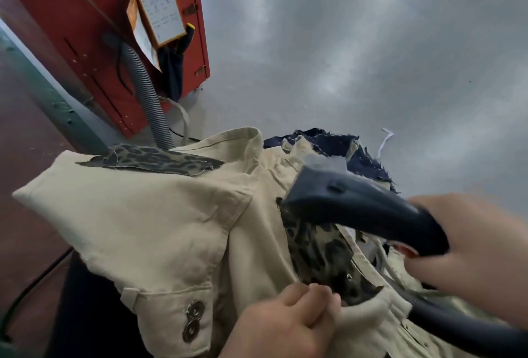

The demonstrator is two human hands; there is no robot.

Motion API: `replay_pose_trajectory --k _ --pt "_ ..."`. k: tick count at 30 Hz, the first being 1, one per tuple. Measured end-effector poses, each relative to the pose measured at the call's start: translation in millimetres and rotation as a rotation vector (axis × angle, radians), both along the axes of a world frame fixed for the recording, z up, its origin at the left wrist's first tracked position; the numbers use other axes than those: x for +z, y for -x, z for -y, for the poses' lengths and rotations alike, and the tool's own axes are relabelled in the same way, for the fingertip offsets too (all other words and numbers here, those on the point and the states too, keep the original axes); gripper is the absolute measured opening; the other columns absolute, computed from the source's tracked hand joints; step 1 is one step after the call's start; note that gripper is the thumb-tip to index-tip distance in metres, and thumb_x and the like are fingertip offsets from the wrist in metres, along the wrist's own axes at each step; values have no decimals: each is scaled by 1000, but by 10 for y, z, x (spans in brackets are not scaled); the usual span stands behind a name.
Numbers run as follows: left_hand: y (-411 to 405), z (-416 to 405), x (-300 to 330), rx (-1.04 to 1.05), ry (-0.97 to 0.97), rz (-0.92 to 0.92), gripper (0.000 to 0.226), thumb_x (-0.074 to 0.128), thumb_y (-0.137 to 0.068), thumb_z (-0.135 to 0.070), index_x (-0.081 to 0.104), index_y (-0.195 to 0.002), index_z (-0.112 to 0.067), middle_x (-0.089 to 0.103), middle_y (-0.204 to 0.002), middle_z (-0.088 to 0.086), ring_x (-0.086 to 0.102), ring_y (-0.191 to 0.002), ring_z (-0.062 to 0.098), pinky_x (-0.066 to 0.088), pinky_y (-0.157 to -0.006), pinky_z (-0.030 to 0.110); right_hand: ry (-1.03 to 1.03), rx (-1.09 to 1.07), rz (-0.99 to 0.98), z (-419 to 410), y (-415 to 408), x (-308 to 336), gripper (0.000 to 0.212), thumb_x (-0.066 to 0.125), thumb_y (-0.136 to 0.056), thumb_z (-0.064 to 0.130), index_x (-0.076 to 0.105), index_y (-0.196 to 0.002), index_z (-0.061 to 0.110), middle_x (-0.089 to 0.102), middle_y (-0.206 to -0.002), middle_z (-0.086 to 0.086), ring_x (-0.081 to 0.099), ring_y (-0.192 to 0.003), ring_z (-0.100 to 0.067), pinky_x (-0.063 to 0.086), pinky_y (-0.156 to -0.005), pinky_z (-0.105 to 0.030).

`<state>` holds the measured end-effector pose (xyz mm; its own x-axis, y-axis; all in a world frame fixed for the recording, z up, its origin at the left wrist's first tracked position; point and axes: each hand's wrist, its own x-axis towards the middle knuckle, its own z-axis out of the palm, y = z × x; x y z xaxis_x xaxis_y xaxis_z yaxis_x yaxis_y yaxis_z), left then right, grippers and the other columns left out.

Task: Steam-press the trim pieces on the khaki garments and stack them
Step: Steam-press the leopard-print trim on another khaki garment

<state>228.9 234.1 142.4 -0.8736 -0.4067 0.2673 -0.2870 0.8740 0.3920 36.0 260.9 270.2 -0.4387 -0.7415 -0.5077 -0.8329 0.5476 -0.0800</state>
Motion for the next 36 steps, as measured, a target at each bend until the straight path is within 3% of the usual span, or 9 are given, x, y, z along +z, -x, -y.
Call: replay_pose_trajectory --k 6,12,14,16,17,19,21,24,36 --pt "11 -76 36 -36 -59 133 62 7 -102 -22 65 -85 -35 53 -84 -23 50 -62 -10 38 -42 10 -86 22 -88 26 1 -127 9 66 -75 33 57 -77 32 59 -58 5 57 -54 -2 44 -49 -22" --pt "0 -59 -18 -95 -345 199 11 37 -88 -42 35 -83 -32 48 -64 -21 45 -58 -12 36 -45 6 122 -95 49 577 170 -315 7 67 -82 21 60 -83 18 62 -54 -3 64 -41 -17 50 -40 -25" --pt "-38 90 139 -207 -509 410 21 17 -100 -27 37 -93 -28 49 -84 -21 48 -66 -13 43 -63 5 150 -144 52 784 215 -451 9 63 -84 18 61 -90 11 66 -60 -10 68 -49 -26 57 -53 -34" --pt "-149 187 214 -342 -290 78 44 -3 -99 -7 37 -118 -9 37 -121 4 46 -103 12 34 -95 23 151 -198 64 920 252 -558 16 61 -81 9 64 -95 2 66 -68 -19 65 -55 -31 56 -58 -37" --pt "-127 243 352 -456 -464 160 50 -1 -92 4 31 -129 -2 27 -133 17 34 -116 27 25 -100 34 158 -223 74 948 288 -580 19 62 -79 6 65 -96 -2 66 -70 -20 62 -56 -30 54 -59 -38" --pt "-40 283 288 -538 -413 234 67 5 -86 10 53 -124 -16 46 -129 5 44 -108 18 27 -94 23 187 -276 106 920 390 -539 17 62 -77 1 63 -94 -3 66 -70 -22 59 -50 -28 55 -56 -39" --pt "-82 127 291 -291 -211 315 41 32 -91 -23 69 -93 -40 61 -93 -25 53 -79 -11 36 -73 6 236 -317 158 772 460 -418 12 63 -77 1 61 -89 2 64 -63 -19 59 -43 -26 56 -51 -40" --pt "8 94 352 -226 -220 98 22 53 -83 -26 74 -87 -31 67 -86 -17 61 -72 1 46 -46 19 278 -270 194 397 423 -224 8 68 -74 7 61 -77 9 62 -48 -10 60 -37 -20 49 -40 -30" --pt "37 299 339 -89 -63 366 61 69 -47 -75 76 -85 -28 62 -84 -18 62 -76 5 46 -40 17 167 -74 50 420 29 -355 10 67 -77 20 59 -83 21 61 -66 -1 66 -58 -21 49 -55 -26"
